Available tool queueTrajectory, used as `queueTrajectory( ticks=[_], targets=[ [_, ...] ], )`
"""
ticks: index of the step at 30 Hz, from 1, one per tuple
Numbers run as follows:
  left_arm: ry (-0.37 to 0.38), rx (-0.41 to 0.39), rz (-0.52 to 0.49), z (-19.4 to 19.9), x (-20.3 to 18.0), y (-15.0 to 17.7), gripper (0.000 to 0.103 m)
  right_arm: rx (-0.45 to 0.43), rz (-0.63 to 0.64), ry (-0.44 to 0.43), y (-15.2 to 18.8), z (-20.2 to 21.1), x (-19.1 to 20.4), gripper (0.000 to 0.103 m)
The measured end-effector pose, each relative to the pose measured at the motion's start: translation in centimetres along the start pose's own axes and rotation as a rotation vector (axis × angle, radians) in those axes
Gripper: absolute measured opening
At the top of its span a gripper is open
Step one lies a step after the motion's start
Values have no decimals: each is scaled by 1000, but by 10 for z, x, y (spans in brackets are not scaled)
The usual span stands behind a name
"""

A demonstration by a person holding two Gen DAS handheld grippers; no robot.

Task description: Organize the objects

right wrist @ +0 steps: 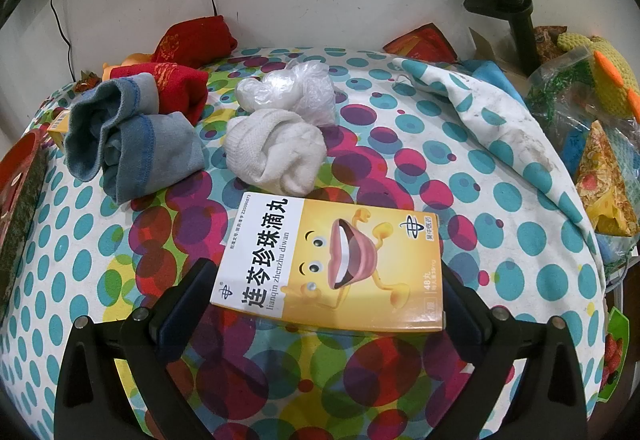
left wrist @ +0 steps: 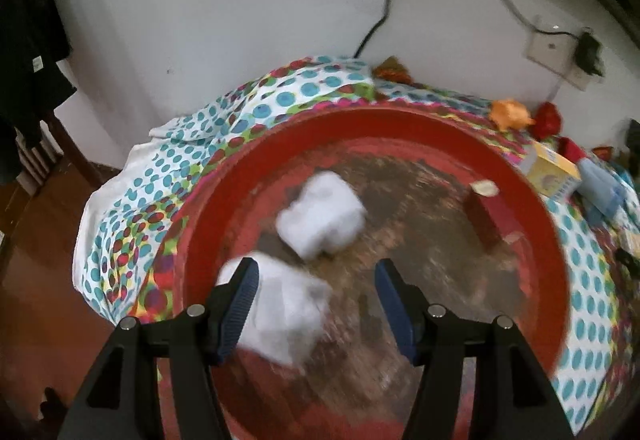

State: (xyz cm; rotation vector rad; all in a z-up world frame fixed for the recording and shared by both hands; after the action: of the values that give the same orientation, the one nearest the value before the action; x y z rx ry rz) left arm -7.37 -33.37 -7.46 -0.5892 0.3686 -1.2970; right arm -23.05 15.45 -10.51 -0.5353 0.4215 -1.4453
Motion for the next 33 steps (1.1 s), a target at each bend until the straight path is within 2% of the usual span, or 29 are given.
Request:
queueTrajectory(
  ticks=[4, 7, 13, 14, 16, 17, 19, 28, 33],
  targets=[
    [-28, -51, -47, 30, -20, 21, 62, 0, 0, 0, 0, 0, 0, 102],
    [-12, -61, -63, 45, -34, 39, 63, 0, 0, 0, 0, 0, 0, 102],
    [30, -72, -105, 55, -54, 65, 63, -1, 1, 4, 0, -1, 0, 101],
    [18, -72, -120, 55, -56, 68, 63, -2, 2, 5, 0, -1, 0, 100],
    [4, -82, -126, 56, -57, 70, 63, -6, 1, 1, -1, -1, 0, 94],
    [10, -87, -145, 56, -59, 72, 63, -13, 2, -1, -1, 0, 0, 87],
    [-9, -88, -150, 56, -58, 73, 63, -17, 5, 2, -1, 1, 0, 87],
    [14, -71, -137, 59, -53, 76, 63, -22, -33, 32, 10, 9, -2, 87],
    [-51, -86, -150, 62, -41, 76, 63, -17, -14, 25, 25, 25, 8, 87]
  ],
)
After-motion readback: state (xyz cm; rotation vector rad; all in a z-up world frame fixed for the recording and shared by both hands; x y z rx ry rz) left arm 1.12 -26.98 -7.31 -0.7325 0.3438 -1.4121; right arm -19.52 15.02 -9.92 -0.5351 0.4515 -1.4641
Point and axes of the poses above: each gripper's, at about its wrist camera, not at the fingertips, and z roughly against the way its jaws point, x to its left, y to its underside, the point moved 5 cm from there along -z, roughly the way its jaws point, and after that the axes turned 5 degrees about -z, right-handed, at the moved point
